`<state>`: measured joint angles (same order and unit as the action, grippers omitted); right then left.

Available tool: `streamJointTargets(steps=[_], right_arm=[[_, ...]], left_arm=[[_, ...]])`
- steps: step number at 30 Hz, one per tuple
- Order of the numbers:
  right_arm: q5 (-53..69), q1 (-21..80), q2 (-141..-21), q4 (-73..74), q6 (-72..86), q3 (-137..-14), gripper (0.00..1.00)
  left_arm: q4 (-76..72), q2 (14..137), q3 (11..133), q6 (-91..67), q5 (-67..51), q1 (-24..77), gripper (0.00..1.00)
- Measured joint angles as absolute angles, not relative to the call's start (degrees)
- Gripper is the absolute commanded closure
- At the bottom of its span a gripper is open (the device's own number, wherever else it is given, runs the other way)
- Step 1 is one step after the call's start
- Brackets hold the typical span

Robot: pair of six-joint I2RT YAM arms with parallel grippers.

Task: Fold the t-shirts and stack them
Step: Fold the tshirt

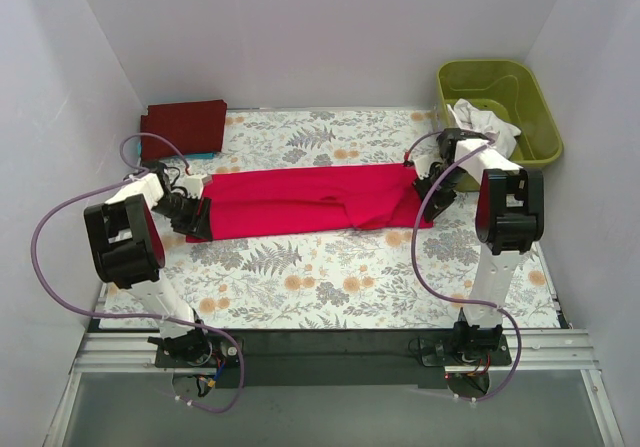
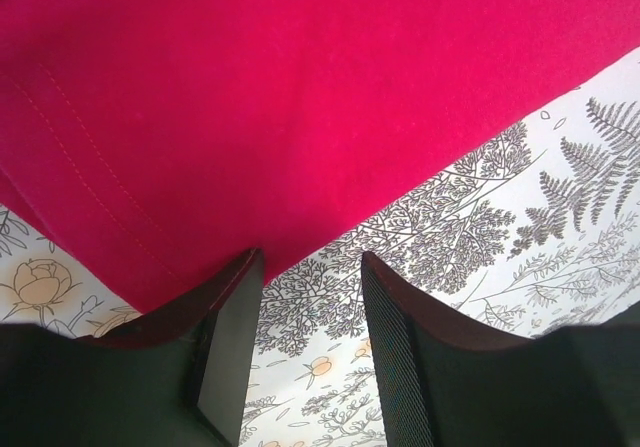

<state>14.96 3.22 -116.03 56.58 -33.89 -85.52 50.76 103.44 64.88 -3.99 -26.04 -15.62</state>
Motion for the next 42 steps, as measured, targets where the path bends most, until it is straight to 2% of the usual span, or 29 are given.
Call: streamJointTargets(steps=[3,10,24,26,29,30,32,34,42], right_arm=[[14.7,3.5,-116.1,55.5,-34.0,-84.6,0.98],[14.2,3.2,-115.5,54.3,-35.0,-83.2,0.99],[13.6,-1.0,-110.7,55.5,-39.7,-79.4,0.99],[13.6,-0.8,-110.4,55.3,-40.6,-78.8,0.99],[13.8,-0.8,-109.2,55.5,-41.7,-77.4,0.97],[14.0,-0.8,-108.8,55.8,-42.0,-76.9,0.89],[14.5,-0.7,-108.4,57.2,-42.4,-76.8,0.66],[14.9,-0.7,-108.3,58.8,-42.4,-76.9,0.63],[18.4,-0.9,-108.2,62.4,-41.6,-83.9,0.62]], left_arm=[[49.7,102.6,63.8,-3.9,-25.6,-15.6,0.61],[47.8,102.0,62.8,-3.6,-22.9,-15.6,0.87],[50.1,101.2,61.8,-1.8,-20.4,-15.9,0.95],[50.5,101.2,61.8,-1.0,-20.1,-15.9,0.94],[51.8,101.2,62.1,0.3,-20.2,-15.9,0.82],[52.9,101.2,62.5,0.9,-20.1,-15.9,0.71],[55.1,101.3,63.5,1.7,-20.6,-16.0,0.63],[58.2,101.3,66.0,2.9,-22.6,-16.2,0.55],[62.6,99.4,75.6,1.5,-32.0,-14.7,0.52]])
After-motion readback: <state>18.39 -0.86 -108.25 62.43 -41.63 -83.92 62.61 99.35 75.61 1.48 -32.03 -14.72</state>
